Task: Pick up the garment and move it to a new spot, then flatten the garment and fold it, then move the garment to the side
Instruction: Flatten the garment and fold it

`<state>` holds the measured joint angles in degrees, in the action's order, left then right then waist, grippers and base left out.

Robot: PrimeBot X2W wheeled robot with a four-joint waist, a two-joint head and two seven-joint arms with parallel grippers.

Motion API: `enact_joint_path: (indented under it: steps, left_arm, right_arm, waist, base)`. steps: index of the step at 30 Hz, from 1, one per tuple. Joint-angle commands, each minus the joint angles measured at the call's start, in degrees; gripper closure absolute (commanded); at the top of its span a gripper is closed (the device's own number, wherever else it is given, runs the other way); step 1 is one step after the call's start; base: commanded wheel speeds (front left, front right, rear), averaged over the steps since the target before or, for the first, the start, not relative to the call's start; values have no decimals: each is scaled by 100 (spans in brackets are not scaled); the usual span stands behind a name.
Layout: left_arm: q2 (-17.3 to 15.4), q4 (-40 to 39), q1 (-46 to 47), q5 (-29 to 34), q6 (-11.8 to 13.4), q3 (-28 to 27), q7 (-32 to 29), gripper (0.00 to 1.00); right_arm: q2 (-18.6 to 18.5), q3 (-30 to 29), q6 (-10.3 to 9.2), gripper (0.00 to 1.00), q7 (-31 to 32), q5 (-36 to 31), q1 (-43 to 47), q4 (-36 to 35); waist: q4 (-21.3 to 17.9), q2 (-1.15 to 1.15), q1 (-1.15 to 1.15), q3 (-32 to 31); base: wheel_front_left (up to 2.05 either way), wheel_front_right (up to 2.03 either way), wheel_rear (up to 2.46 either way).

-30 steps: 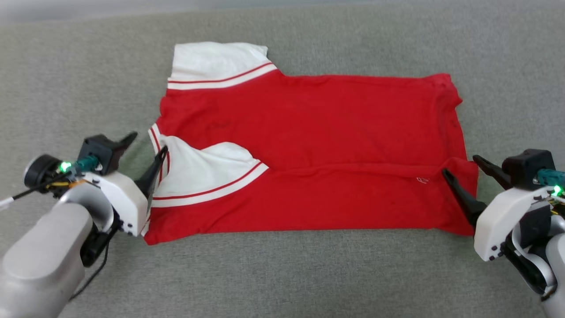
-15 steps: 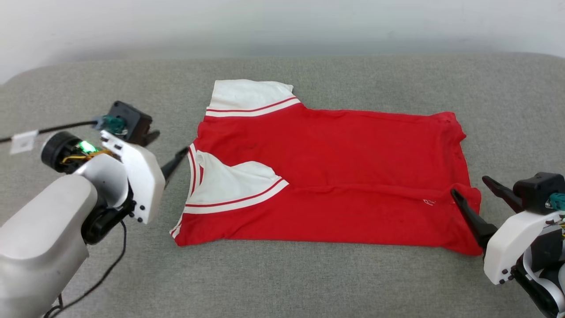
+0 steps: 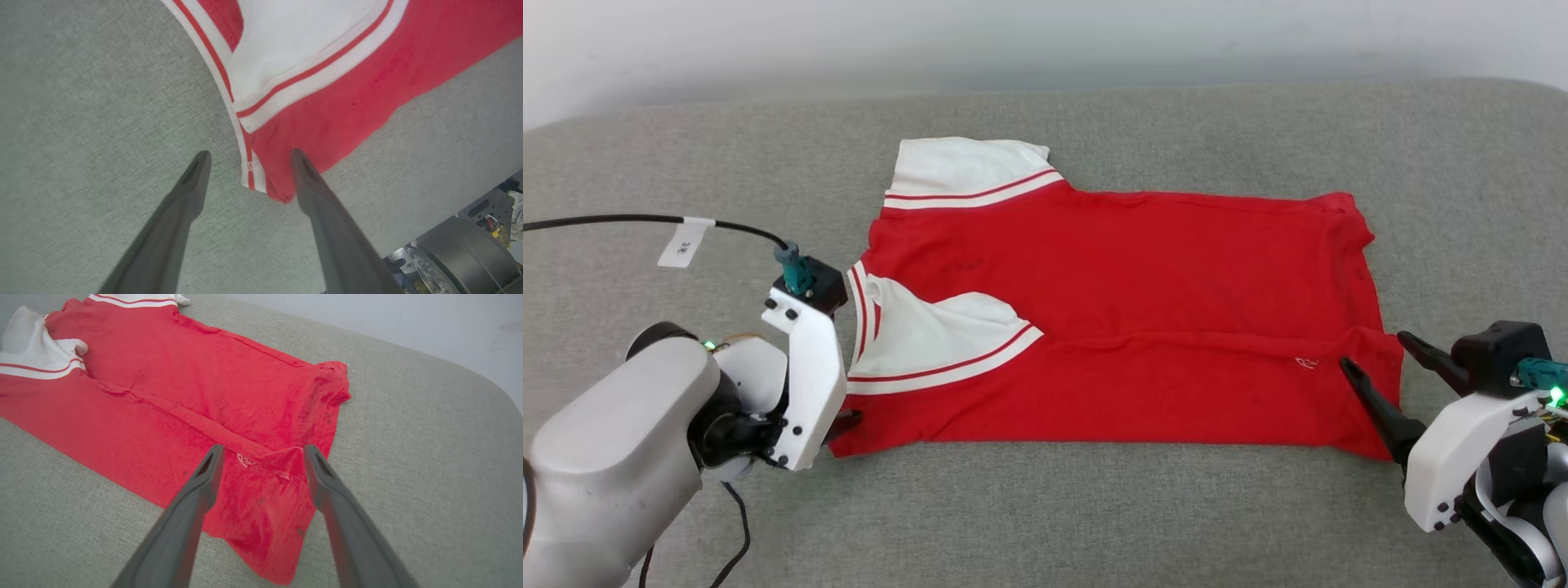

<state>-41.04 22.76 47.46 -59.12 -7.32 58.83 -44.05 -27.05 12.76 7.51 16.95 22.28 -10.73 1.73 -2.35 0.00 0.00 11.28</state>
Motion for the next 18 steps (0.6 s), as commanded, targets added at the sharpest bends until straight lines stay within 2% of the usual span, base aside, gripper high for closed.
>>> enact_joint_path:
  steps: [1, 10, 11, 12, 18]
  left_arm:
    - [10, 41, 18, -24, -2, 9, -22, 0]
    - [263, 515, -352, -313, -14, 510, -361, 0]
    - [285, 501, -371, -353, -16, 553, -340, 87]
    - [303, 483, -375, -403, -17, 598, -327, 100]
    - [95, 202, -83, -514, -16, 725, -173, 100]
  right_arm:
    - [20, 9, -5, 0, 7, -8, -81, -21]
    - [25, 128, -5, 0, 75, 14, -334, 40]
    - [6, 126, -5, 0, 93, 17, -361, 48]
    - [-20, 133, -5, 0, 109, 27, -399, 47]
    - [-425, 209, -5, 0, 454, 100, -771, -125]
  waist:
    - [-50, 0, 0, 60]
    - [-241, 0, 0, 273]
    - [-246, 0, 0, 275]
    - [-250, 0, 0, 271]
    - [-216, 0, 0, 120]
  base:
    - [0, 0, 0]
    - [0, 0, 0]
    - [0, 0, 0]
    - [0, 0, 0]
    - [0, 0, 0]
